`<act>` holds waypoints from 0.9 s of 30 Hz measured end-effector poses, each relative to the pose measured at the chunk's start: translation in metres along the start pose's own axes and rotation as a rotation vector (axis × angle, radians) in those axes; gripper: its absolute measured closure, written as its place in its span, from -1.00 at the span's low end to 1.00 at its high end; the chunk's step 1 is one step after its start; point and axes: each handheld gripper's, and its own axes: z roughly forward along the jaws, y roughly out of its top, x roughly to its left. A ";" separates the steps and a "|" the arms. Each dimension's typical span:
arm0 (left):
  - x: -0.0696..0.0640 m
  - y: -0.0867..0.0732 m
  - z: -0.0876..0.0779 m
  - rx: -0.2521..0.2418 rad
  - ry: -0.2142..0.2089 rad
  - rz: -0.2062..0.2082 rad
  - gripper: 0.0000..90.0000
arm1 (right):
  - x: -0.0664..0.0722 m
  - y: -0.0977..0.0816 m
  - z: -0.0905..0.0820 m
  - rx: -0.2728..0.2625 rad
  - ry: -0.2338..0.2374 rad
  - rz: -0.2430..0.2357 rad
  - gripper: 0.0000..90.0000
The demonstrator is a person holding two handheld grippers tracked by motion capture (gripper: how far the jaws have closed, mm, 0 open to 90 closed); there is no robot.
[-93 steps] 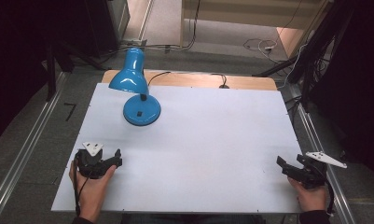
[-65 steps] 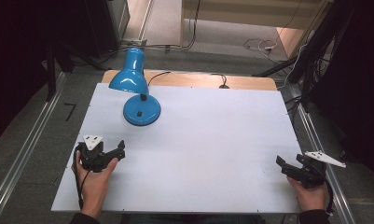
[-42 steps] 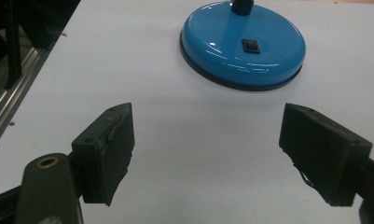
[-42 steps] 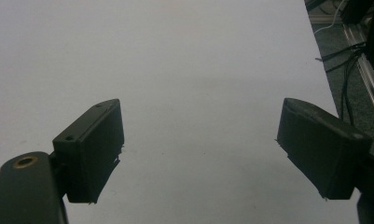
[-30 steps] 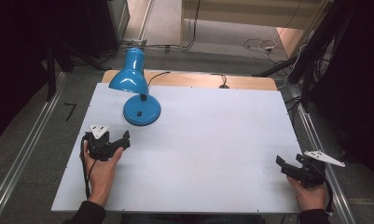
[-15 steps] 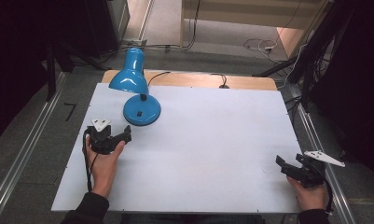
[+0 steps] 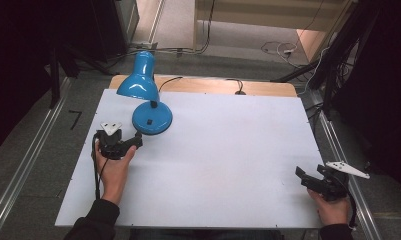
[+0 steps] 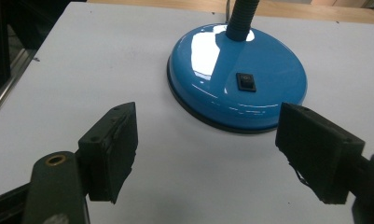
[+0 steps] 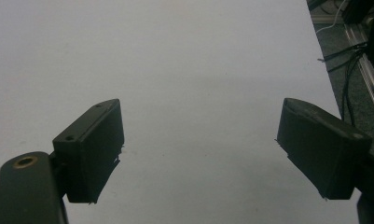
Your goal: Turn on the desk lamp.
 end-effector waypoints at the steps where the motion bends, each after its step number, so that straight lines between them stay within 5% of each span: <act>1: -0.001 0.000 0.001 0.003 0.001 0.003 -0.50 | 0.000 0.000 0.000 0.000 0.000 0.000 -0.71; 16: -0.010 0.013 0.021 -0.008 -0.009 0.025 -0.23 | 0.000 0.000 0.001 0.002 0.002 0.001 -0.71; 27: -0.016 0.019 0.037 -0.043 -0.017 0.046 0.41 | 0.000 0.000 0.002 0.005 0.005 0.001 -0.71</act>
